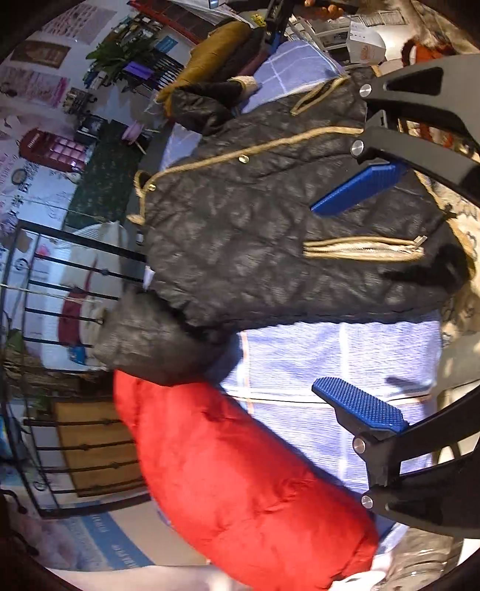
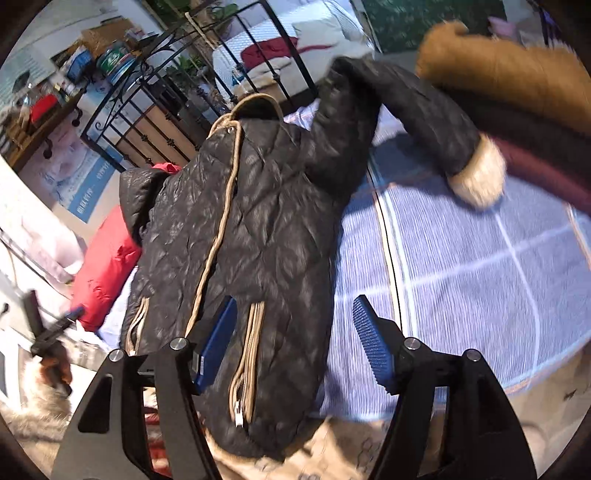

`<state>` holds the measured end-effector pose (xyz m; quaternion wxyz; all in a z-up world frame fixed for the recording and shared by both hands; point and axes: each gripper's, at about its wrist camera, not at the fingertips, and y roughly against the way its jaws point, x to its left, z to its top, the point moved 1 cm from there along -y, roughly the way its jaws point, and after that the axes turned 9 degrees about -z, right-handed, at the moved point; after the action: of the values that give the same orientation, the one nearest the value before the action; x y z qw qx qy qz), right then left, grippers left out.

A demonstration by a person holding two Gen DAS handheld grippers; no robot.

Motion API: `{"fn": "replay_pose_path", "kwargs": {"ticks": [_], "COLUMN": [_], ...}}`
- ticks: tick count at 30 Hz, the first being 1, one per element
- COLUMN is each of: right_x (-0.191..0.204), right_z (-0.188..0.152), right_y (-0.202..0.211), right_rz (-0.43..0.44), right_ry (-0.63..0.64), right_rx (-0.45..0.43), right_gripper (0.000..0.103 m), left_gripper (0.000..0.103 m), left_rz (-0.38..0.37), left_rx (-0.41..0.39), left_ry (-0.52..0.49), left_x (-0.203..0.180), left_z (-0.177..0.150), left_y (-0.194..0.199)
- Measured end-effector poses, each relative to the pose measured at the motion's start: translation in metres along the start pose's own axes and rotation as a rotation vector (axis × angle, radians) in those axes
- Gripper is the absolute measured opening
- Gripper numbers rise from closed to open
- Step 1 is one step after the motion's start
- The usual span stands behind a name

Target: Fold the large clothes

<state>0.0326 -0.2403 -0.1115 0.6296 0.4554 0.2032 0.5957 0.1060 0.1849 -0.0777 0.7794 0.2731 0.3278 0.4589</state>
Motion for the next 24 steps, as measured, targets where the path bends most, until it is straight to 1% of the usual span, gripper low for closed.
{"fn": "replay_pose_path", "kwargs": {"ticks": [1, 2, 4, 5, 6, 8, 9, 10, 11, 12, 13, 15, 16, 18, 20, 21, 22, 23, 24], "right_x": [0.009, 0.024, 0.056, 0.076, 0.095, 0.125, 0.132, 0.134, 0.13, 0.122, 0.118, 0.117, 0.118, 0.118, 0.119, 0.117, 0.113, 0.111, 0.107], "right_z": [0.007, 0.01, 0.013, 0.014, 0.013, 0.01, 0.006, -0.001, -0.011, -0.025, -0.036, -0.048, -0.05, -0.046, -0.033, -0.022, -0.009, 0.003, 0.019], "right_y": [-0.009, -0.02, -0.042, -0.059, -0.074, -0.102, -0.114, -0.127, -0.136, -0.16, -0.171, -0.171, -0.17, -0.17, -0.167, -0.16, -0.15, -0.143, -0.135], "right_rz": [0.008, 0.03, 0.073, 0.073, 0.025, -0.037, -0.05, -0.07, -0.088, -0.138, -0.156, -0.157, -0.168, -0.174, -0.157, -0.102, -0.03, 0.01, 0.036], "right_ry": [0.018, 0.041, 0.086, 0.137, 0.195, 0.279, 0.311, 0.318, 0.314, 0.31, 0.322, 0.388, 0.41, 0.402, 0.363, 0.318, 0.278, 0.257, 0.242], "right_rx": [-0.011, -0.017, 0.004, 0.021, 0.031, 0.058, 0.068, 0.094, 0.127, 0.211, 0.231, 0.159, 0.149, 0.174, 0.207, 0.21, 0.201, 0.182, 0.152], "right_gripper": [0.066, 0.066, 0.066, 0.066, 0.066, 0.066, 0.066, 0.066, 0.066, 0.066, 0.066, 0.066, 0.066, 0.066, 0.066, 0.066, 0.066, 0.066, 0.066], "left_gripper": [0.091, 0.092, 0.092, 0.092, 0.092, 0.092, 0.092, 0.092, 0.092, 0.093, 0.094, 0.097, 0.097, 0.097, 0.097, 0.097, 0.097, 0.097, 0.097], "left_rz": [-0.016, -0.02, -0.044, -0.06, -0.072, -0.082, -0.063, -0.038, -0.023, 0.005, 0.017, 0.037, 0.038, 0.026, -0.011, -0.044, -0.07, -0.084, -0.082], "left_rx": [-0.037, -0.047, 0.004, 0.035, 0.058, 0.13, 0.189, 0.269, 0.33, 0.381, 0.388, 0.377, 0.383, 0.398, 0.38, 0.355, 0.325, 0.282, 0.233], "left_ry": [-0.013, -0.012, -0.006, -0.013, -0.028, -0.05, -0.054, -0.043, -0.029, -0.039, -0.063, -0.104, -0.102, -0.079, -0.042, -0.028, -0.033, -0.056, -0.086], "left_x": [-0.005, -0.012, -0.028, -0.037, -0.045, -0.057, -0.06, -0.06, -0.057, -0.056, -0.056, -0.06, -0.06, -0.059, -0.059, -0.058, -0.059, -0.06, -0.062], "left_z": [0.011, 0.021, 0.034, 0.036, 0.035, 0.026, 0.017, 0.005, -0.007, -0.019, -0.026, -0.033, -0.032, -0.025, -0.013, -0.002, 0.009, 0.024, 0.041], "left_y": [-0.001, -0.011, -0.042, -0.062, -0.081, -0.12, -0.143, -0.166, -0.181, -0.197, -0.204, -0.209, -0.209, -0.207, -0.194, -0.184, -0.174, -0.163, -0.156]}}
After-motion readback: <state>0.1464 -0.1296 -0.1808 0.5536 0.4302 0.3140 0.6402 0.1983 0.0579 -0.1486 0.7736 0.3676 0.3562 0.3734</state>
